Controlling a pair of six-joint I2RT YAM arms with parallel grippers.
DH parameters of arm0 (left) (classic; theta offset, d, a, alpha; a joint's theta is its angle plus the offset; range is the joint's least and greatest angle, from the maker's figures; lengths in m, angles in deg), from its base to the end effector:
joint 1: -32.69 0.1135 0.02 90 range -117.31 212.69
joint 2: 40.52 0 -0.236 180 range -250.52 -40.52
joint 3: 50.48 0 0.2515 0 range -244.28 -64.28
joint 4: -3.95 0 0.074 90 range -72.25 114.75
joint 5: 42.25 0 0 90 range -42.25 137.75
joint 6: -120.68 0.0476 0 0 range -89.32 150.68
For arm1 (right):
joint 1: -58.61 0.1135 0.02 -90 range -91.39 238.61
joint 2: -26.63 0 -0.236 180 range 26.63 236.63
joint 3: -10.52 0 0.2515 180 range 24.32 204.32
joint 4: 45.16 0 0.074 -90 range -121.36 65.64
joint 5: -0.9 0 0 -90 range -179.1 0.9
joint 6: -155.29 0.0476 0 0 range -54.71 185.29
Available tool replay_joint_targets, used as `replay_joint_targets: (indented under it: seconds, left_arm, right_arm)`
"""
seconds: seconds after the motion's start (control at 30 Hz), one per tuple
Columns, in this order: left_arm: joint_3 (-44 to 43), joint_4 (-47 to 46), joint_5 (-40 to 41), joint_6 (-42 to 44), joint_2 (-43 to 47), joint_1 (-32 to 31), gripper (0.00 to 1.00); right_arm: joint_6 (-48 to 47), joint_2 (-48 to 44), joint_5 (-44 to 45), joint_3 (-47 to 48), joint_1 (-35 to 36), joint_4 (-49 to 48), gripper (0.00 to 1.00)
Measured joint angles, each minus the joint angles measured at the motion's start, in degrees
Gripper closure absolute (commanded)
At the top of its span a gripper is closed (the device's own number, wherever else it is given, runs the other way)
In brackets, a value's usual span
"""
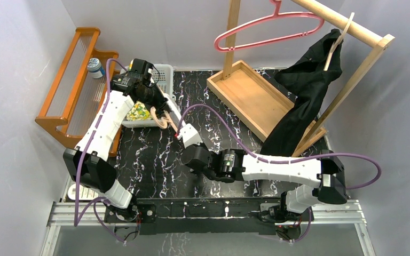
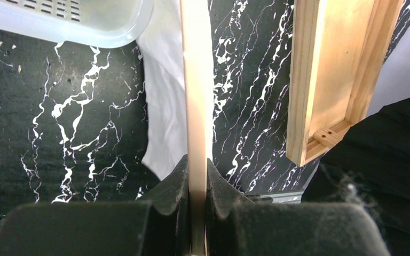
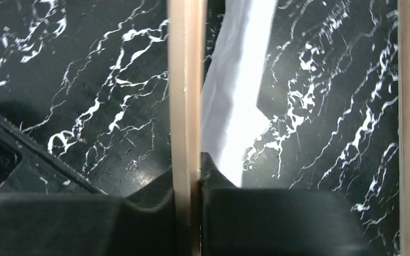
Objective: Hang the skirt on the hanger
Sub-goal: Place the hanger at the clothesline.
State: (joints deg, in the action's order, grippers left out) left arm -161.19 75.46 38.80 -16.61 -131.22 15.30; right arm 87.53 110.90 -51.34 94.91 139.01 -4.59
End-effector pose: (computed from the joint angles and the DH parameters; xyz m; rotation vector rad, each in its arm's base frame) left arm 0.3170 -0.1071 0.3408 -0.5970 2.5091 -0.6521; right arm 0.0843 0.3234 0.2764 -0.7305 1.9951 0.3076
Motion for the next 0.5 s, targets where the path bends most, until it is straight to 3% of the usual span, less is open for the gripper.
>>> replay_joint_targets:
  seconds: [0.03,0.2,0.37,0.5]
  left_arm:
    - [0.02,0.22,-0.33,0.02,0.0,0.04,0.88]
    - [0.07,0.35,-1.51,0.44,0.0,0.87,0.51]
    - [-2.82,-1.6,-1.14,1.27,-0.28,3.32,0.36]
    - [-8.48,-3.43,2.1,2.49,-0.61,4.35,0.31]
  right_arm:
    - [-0.24,-0.28,0.33,-0.61,-0.02,-0.15,1.0]
    - [-1.29,-3.78,1.29,-3.56,-0.66,0.28,1.0]
    - [-3.39,-9.31,0.33,-5.99,-0.31,0.74,1.0]
    - [-3.52,-15.3,-1.2,-8.52,-0.31,1.62,1.0]
